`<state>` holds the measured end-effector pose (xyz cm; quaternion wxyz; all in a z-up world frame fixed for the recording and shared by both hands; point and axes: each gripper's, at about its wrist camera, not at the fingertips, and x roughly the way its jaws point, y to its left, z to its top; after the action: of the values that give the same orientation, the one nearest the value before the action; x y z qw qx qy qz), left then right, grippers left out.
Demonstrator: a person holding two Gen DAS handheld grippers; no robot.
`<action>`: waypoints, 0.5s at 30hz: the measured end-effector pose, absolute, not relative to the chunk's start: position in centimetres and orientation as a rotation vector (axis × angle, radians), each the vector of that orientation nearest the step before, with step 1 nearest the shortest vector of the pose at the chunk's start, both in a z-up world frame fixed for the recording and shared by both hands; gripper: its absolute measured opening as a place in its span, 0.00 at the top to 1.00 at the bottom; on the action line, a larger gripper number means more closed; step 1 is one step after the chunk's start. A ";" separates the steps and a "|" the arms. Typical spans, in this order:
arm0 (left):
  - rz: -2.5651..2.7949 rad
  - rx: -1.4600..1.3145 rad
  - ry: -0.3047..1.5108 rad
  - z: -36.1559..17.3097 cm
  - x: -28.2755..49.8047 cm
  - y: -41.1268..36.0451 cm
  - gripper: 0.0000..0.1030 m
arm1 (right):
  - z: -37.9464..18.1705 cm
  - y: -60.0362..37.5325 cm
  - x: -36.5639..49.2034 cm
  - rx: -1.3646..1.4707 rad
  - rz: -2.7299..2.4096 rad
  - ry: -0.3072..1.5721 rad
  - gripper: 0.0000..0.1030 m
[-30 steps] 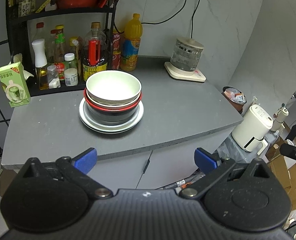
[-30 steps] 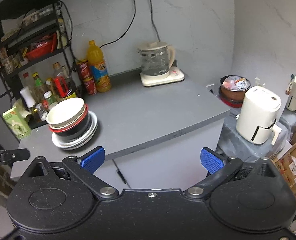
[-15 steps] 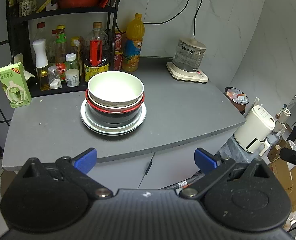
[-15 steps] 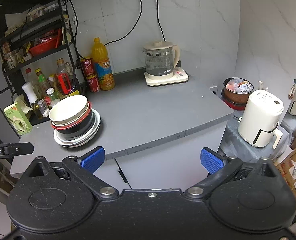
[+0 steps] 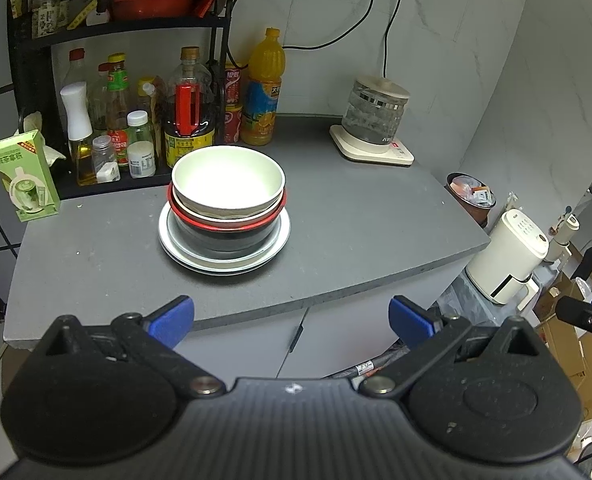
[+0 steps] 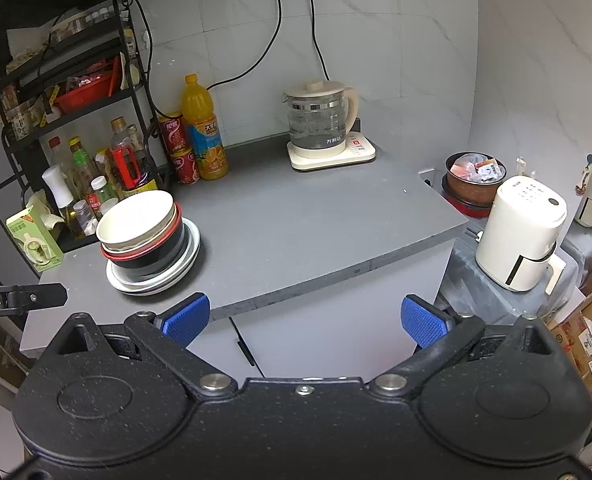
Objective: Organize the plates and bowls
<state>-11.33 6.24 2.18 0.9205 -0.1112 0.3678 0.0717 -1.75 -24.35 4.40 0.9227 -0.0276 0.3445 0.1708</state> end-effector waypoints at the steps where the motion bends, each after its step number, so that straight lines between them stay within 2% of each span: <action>1: 0.147 -0.229 0.755 2.2 -11.3 6.2 0.00 | 4.4 -24.4 -1.7 -0.057 0.350 0.707 0.00; 15: 0.146 -0.238 0.758 2.1 -11.4 6.5 0.00 | 4.4 -24.1 -1.6 -0.064 0.349 0.709 0.00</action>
<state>-11.38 6.47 2.11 0.9195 -0.1158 0.3688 0.0709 -1.65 -24.13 4.35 0.9224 -0.0314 0.3453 0.1699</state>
